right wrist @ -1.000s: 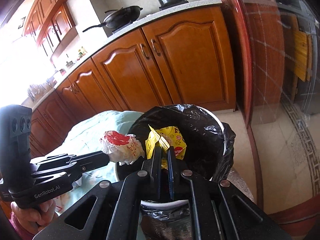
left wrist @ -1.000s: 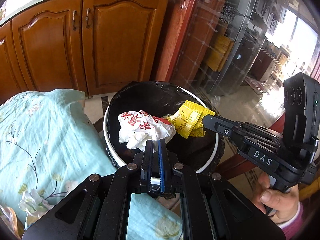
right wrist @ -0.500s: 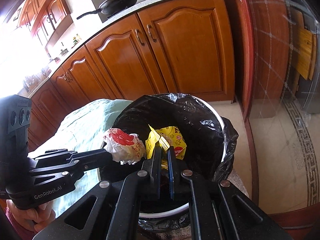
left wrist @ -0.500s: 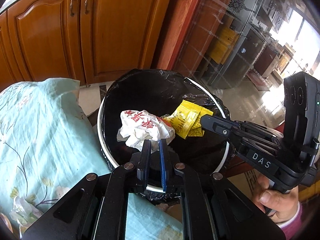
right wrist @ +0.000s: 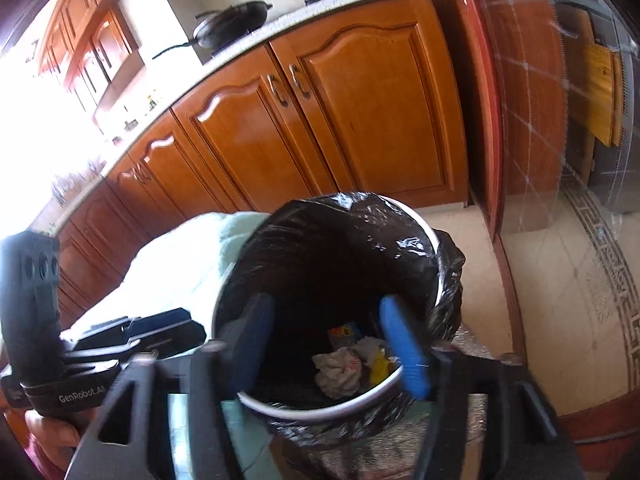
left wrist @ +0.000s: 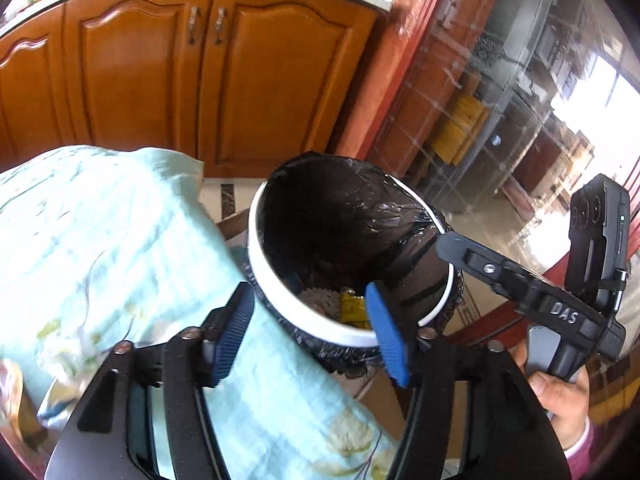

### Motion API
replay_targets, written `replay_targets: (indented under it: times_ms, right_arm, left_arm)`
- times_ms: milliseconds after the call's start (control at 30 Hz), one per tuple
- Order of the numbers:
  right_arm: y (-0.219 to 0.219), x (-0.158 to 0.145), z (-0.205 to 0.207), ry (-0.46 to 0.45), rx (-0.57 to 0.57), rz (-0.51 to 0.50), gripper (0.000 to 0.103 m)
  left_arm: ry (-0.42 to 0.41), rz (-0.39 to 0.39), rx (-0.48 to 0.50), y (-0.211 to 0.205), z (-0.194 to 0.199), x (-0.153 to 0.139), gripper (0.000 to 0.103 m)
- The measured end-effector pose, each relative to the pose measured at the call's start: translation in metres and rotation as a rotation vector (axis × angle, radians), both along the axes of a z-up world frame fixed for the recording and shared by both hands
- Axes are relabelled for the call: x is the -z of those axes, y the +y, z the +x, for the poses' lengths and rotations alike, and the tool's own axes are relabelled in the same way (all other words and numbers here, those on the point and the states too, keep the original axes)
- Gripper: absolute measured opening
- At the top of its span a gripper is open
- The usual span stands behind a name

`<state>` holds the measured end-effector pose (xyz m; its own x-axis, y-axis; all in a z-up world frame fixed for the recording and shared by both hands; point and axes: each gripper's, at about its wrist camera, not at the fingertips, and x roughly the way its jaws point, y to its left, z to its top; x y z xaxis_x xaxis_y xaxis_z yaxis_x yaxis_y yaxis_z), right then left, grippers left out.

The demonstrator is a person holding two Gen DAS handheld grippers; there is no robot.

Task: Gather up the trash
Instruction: 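Open the left gripper over the bin while the right gripper opens, releasing both items, then move both open grippers back over the trash on the table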

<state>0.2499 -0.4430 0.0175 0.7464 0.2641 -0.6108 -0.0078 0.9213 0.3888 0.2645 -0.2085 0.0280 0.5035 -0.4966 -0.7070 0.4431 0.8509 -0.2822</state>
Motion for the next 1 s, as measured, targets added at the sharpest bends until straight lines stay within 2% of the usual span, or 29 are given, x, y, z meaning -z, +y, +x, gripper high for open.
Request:
replay_targets:
  times_ms: [67, 100, 267, 667, 1000]
  right_arm:
    - [0.002, -0.003, -0.009, -0.027, 0.005, 0.027, 0.089]
    - [0.004, -0.004, -0.013, -0.038, 0.007, 0.038, 0.089]
    - [0.017, -0.008, -0.03, -0.074, 0.011, 0.075, 0.095]
    - [0.06, -0.005, -0.055, -0.066, -0.053, 0.105, 0.096]
    - [0.1, -0.002, -0.064, -0.061, -0.127, 0.098, 0.096]
  left_arm:
    - [-0.009, -0.008, -0.037, 0.014, -0.009, -0.001, 0.071]
    - [-0.013, -0.011, -0.056, 0.021, -0.013, -0.002, 0.075]
    - [-0.031, -0.039, -0.125, 0.057, -0.034, -0.006, 0.075]
    - [-0.07, -0.047, -0.234, 0.119, -0.079, -0.011, 0.075]
    - [-0.054, -0.045, -0.325, 0.169, -0.1, -0.002, 0.076]
